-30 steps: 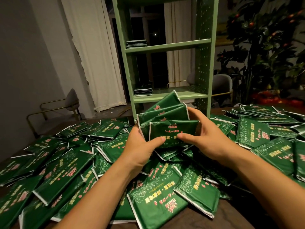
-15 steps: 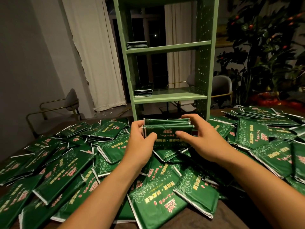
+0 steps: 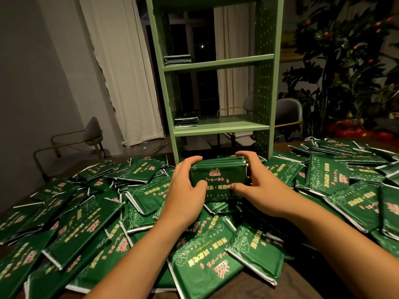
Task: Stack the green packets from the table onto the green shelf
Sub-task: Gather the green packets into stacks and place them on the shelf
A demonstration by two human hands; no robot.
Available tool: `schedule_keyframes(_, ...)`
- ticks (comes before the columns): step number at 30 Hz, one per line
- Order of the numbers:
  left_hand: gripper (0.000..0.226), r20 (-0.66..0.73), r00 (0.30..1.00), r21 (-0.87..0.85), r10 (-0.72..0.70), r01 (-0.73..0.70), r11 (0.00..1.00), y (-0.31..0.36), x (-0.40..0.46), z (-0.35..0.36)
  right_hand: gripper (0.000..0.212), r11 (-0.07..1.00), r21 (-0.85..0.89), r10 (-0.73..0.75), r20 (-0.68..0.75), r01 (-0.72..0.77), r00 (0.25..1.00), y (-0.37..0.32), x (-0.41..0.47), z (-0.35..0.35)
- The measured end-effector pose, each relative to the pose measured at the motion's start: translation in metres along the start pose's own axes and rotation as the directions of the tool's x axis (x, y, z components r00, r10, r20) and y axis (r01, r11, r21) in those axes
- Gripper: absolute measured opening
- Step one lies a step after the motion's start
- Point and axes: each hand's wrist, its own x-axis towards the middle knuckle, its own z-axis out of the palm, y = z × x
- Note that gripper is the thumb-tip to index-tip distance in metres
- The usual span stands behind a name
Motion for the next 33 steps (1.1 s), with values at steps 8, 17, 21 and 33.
schedule_keyframes(8,0.042,-0.002,0.983,-0.214,-0.181,0.176,0.961,0.004,0.003,0.001,0.052,0.973,0.227,0.062,-0.125,-0.032,0.99,-0.004,-0.001,0.0)
schedule_keyframes(17,0.038,0.071,0.912,-0.718,-0.405,0.328,0.614,0.048,0.037,0.003,0.019,0.553,0.815,0.382,-0.063,-0.173,0.922,-0.044,0.021,-0.01)
schedule_keyframes(21,0.066,0.046,0.89,-0.681,-0.454,0.361,0.637,0.058,0.062,-0.006,0.026,0.869,0.464,0.255,-0.124,-0.171,0.959,-0.049,0.025,-0.025)
schedule_keyframes(33,0.057,0.3,0.853,-0.509,-0.427,0.522,0.685,0.068,0.117,-0.003,0.044,0.286,-0.858,-0.723,0.099,0.427,0.684,-0.031,0.061,-0.054)
